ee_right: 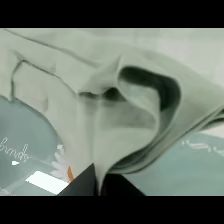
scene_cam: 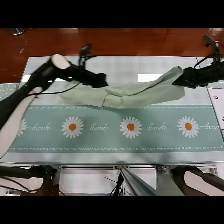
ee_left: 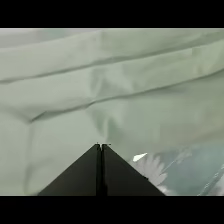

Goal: Fold the shirts.

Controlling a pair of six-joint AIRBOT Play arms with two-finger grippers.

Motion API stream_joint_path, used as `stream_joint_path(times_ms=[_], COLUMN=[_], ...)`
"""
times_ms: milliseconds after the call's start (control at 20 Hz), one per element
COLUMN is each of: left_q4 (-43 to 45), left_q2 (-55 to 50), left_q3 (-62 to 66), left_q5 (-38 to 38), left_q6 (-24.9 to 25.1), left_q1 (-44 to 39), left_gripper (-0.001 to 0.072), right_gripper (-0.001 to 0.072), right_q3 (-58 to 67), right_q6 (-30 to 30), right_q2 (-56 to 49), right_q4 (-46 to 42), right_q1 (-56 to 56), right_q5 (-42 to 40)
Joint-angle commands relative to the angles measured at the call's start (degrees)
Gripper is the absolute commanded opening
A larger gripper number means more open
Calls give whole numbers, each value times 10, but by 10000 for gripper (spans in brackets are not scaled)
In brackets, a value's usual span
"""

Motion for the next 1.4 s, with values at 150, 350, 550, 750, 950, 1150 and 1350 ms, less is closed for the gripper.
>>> stream_joint_path(times_ms=[150, 350, 550, 750, 950, 1150, 1350], left_q4=[-5, -110, -128, -127, -119, -63, -63], left_q2=[-180, -213, -207, -177, -101, 46, 191], left_q3=[176, 178, 179, 179, 178, 145, 125], left_q5=[6, 8, -17, -89, -180, -231, -257], left_q6=[-149, -129, -98, -91, -68, -49, 1], left_q1=[-166, -240, -231, -82, 98, 227, 316], left_gripper=[22, 22, 23, 23, 23, 23, 23], right_gripper=[30, 30, 30, 30, 30, 30, 30], right_q3=[-32, -32, -32, -32, -20, 59, 168], right_q6=[21, 21, 26, 30, 29, 41, 62], right_q2=[139, 150, 150, 150, 120, 6, -139], right_q4=[10, 20, 23, 45, 50, 50, 43], right_q1=[13, 13, 13, 18, 139, 256, 322], right_q5=[8, 6, 6, 4, -54, -104, -131])
